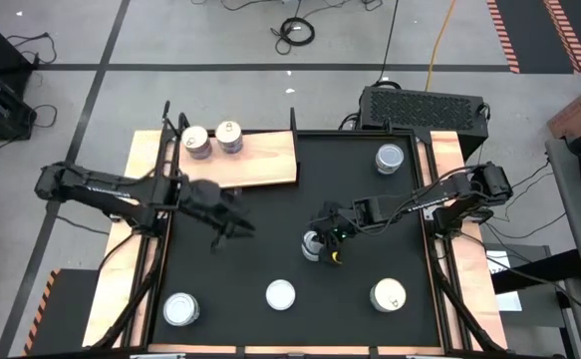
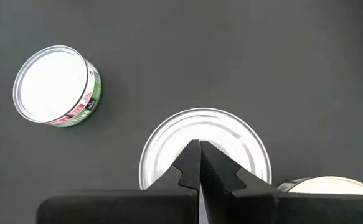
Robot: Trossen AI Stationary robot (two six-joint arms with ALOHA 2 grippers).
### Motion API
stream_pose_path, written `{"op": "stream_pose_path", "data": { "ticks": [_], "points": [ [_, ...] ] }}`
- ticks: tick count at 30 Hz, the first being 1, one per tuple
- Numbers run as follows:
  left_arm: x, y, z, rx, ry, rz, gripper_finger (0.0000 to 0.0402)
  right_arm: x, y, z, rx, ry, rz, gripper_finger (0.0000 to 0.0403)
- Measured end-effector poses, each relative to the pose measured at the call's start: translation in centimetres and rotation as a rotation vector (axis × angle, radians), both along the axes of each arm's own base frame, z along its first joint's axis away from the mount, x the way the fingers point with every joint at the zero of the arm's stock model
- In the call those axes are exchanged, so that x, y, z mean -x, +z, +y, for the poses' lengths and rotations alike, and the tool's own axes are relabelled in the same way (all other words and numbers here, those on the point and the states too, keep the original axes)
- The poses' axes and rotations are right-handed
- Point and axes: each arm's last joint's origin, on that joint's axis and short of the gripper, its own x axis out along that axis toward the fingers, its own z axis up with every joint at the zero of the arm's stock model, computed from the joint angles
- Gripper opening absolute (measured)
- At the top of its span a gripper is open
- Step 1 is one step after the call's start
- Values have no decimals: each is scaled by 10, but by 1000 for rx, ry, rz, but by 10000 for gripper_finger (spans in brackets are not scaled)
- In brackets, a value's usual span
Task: Stack canned seafood by type on shelf
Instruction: Put the blue and pink tuna can on the bottom left of the shelf
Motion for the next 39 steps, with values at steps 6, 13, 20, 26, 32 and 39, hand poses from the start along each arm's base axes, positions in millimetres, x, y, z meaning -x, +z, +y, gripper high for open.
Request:
{"op": "stream_pose_path", "data": {
  "ticks": [6, 13, 20, 26, 32, 39],
  "points": [
    [-16, 1, -39, -14, -124, -173, 98, -2, 2, 5, -26, -12, -32, 0],
    [-30, -32, -85, 25, -245, -44, 98, -2, 3, 14, -31, 13, -50, 0],
    [-16, -32, -111, 120, -248, 329, 98, -1, 4, 18, -33, 24, -53, 0],
    [-2, -15, -121, 102, -199, 435, 98, -2, 4, 17, -22, 36, -60, 0],
    [-4, -16, -120, -41, -152, 346, 98, -7, 9, 18, -22, 52, -140, 0],
    [-22, -15, -119, -171, -199, 165, 98, -7, 10, 21, -23, 71, -153, 0]
  ]
}}
